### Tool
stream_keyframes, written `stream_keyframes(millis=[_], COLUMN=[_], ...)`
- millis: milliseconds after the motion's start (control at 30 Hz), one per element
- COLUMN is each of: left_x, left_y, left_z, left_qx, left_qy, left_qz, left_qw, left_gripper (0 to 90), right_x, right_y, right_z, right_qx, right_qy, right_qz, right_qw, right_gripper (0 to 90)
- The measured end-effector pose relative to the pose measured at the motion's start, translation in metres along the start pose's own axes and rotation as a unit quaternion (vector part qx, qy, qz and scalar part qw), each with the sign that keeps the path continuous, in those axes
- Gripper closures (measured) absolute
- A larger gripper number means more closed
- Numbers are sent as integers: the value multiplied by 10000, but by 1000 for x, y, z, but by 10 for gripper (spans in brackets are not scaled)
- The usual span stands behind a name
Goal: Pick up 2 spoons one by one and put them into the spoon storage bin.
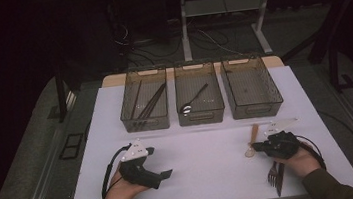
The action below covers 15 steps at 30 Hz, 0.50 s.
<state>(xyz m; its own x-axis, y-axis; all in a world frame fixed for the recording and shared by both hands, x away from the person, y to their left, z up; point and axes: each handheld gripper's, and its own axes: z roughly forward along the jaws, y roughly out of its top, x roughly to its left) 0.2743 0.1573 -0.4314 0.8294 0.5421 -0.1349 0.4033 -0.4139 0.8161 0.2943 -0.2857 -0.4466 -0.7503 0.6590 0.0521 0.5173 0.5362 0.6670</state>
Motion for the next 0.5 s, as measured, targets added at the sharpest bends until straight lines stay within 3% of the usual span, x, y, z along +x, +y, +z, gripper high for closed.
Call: stream_keyframes(millis=[500], left_x=[-1], left_y=[0], left_z=[1], left_qx=[40], left_qy=[-7], left_qz=[38], left_qw=[10000], left_gripper=[0], right_x=[2], right_y=[10], right_z=[11], right_qx=[40], right_qy=[6], right_qz=[-45], right_qw=[10000], right_gripper=[895])
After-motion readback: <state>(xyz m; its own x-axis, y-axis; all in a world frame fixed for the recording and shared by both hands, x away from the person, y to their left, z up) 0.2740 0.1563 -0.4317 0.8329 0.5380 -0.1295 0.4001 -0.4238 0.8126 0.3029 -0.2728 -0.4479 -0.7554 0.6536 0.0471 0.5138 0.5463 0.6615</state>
